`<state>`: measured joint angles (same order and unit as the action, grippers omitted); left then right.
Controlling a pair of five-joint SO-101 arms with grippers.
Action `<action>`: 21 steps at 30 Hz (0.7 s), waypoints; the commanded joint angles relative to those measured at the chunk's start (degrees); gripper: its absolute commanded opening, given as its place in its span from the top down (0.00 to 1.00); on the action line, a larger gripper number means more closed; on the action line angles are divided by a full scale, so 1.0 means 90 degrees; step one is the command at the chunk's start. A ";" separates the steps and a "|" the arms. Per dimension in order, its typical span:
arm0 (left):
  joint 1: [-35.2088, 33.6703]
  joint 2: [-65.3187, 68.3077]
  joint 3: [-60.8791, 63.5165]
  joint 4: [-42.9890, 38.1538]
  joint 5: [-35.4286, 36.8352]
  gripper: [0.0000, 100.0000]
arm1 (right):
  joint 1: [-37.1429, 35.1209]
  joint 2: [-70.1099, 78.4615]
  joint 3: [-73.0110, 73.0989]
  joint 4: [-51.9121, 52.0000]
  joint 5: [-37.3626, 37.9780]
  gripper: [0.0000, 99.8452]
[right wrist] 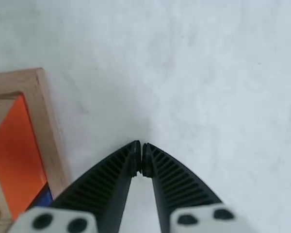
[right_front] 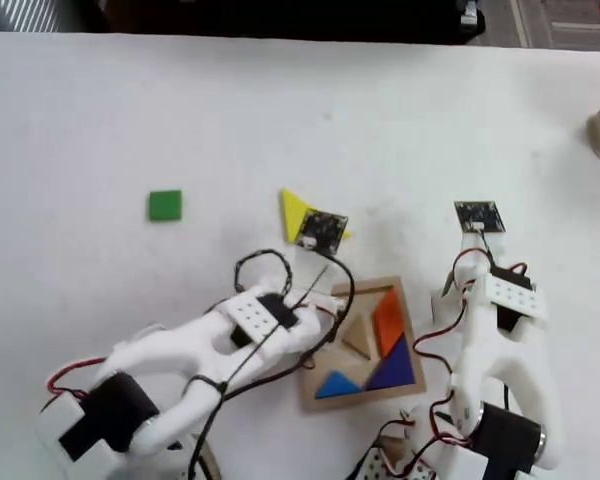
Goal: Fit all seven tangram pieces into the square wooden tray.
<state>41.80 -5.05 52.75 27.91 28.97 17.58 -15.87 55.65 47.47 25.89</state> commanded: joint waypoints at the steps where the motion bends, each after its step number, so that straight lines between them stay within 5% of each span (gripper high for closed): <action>1: 0.0415 0.0063 -0.0332 0.0400 -0.0293 0.98 | 0.0083 -0.0259 -0.0010 -0.0054 0.0059 0.98; 21: 0.1109 0.0571 -0.0733 -0.0576 -0.0313 0.98 | 0.0054 -0.0249 -0.0010 -0.0063 0.0059 0.98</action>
<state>50.33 -2.51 51.52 23.60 26.42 17.67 -15.87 55.65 47.47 25.89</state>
